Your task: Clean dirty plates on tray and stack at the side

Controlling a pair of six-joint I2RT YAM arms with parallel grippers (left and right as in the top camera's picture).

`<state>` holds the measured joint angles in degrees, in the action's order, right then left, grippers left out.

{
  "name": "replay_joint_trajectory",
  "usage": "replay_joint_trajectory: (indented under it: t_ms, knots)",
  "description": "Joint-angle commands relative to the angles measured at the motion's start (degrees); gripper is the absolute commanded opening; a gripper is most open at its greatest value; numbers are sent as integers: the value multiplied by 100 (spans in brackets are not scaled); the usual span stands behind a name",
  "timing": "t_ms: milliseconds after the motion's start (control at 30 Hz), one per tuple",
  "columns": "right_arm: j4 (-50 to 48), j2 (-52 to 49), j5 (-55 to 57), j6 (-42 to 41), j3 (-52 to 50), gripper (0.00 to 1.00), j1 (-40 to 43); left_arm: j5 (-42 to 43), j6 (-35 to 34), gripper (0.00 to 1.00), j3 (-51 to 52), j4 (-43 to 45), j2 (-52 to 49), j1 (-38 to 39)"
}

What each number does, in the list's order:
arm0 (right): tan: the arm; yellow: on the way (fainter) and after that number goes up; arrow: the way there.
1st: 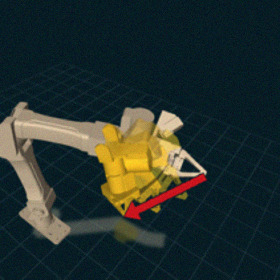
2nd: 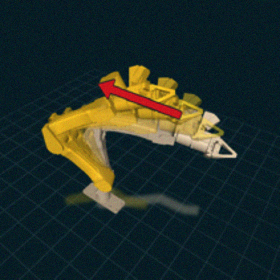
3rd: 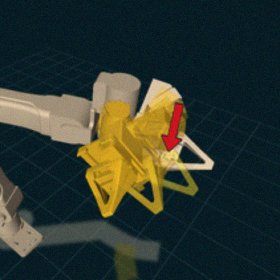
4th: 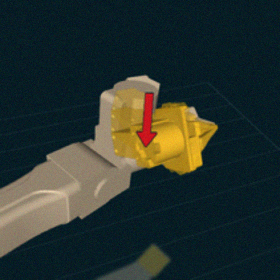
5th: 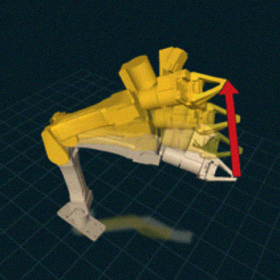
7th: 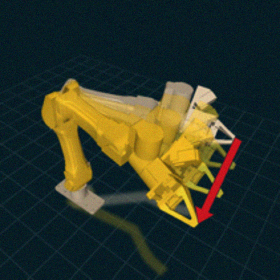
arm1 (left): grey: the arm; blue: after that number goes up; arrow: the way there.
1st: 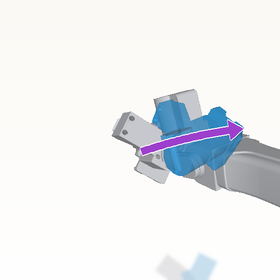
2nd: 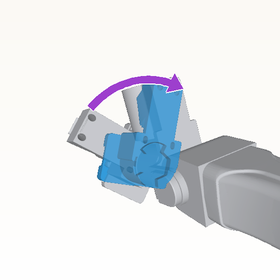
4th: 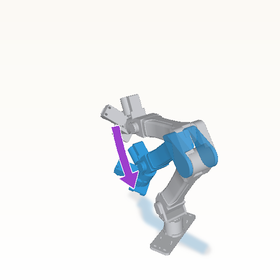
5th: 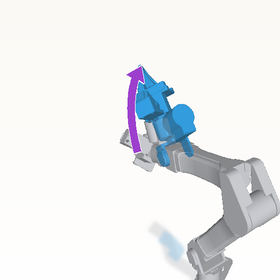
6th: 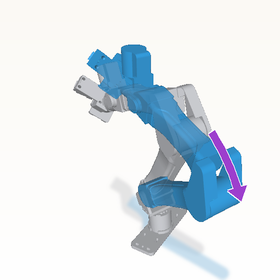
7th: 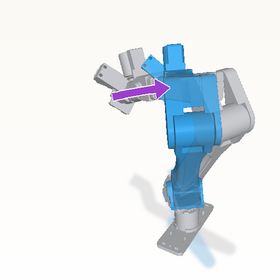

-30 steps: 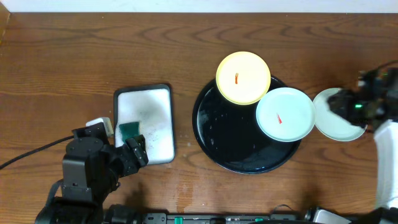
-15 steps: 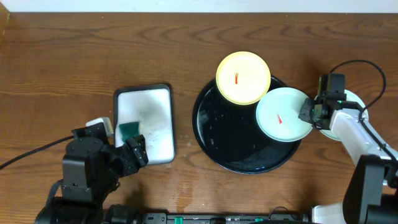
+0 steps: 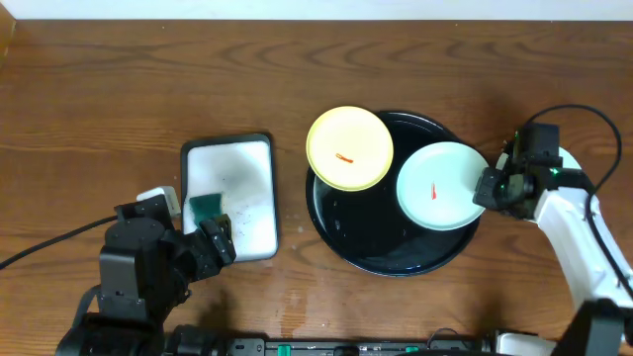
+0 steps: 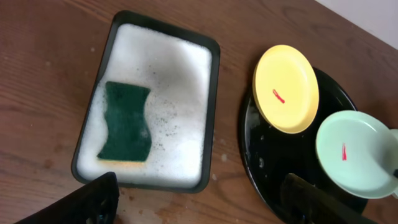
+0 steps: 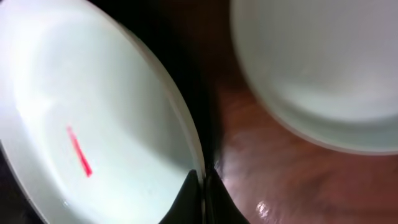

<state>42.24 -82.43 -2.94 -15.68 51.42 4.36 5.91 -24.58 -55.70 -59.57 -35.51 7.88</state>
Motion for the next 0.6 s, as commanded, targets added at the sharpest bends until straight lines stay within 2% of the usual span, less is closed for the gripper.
replay_joint_trajectory:
  t_ms: [0,133,267,367,433,500,567]
  knots:
    - [317,205,-723,87,-31,1,-332,33,57,84,-79,2,2,-26]
    - [201,98,-612,-463,-398,1,-850,31,57,84,-79,2,2,-26]
    - [-380,-42,234,-1056,-901,1,-1049,31,57,84,-79,2,2,-26]
    - [-686,-85,90,-1034,-1108,1,-1043,31,57,84,-79,2,2,-26]
    - [-686,-83,-422,-573,-1113,2,-1047,31,57,84,-79,2,2,-26]
    - [-647,-81,-774,-114,-1088,23,-1047,31,57,84,-79,2,2,-26]
    - [-621,-72,-828,48,-1051,28,-1047,7,57,84,-79,4,2,-26]
